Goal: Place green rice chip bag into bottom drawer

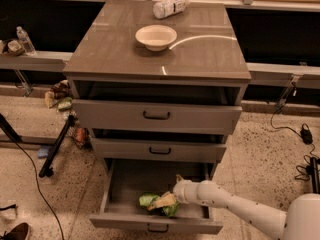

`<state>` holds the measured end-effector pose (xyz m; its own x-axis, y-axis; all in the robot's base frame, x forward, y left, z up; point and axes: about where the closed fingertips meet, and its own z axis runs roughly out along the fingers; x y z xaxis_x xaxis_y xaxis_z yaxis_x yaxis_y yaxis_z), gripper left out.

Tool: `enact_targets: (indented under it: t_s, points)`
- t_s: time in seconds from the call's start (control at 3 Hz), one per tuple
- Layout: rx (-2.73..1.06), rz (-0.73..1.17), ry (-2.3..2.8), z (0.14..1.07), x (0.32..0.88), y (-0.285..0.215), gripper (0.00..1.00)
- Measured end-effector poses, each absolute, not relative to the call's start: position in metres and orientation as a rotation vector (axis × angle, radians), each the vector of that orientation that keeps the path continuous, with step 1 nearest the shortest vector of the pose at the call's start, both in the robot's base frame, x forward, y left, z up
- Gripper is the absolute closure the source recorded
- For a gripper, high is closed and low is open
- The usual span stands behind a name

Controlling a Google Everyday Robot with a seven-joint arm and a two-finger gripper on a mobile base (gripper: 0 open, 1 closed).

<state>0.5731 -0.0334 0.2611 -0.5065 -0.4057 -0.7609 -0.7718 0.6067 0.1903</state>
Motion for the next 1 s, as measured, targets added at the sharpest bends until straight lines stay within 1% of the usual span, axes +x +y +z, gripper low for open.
enact_targets:
  t_s: [0.67, 1.0]
  points:
    - [-0.762, 0.656, 2.202, 0.31, 0.547, -0.098, 0.0]
    - [-0.758, 0.651, 2.203, 0.312, 0.546, -0.101, 0.0]
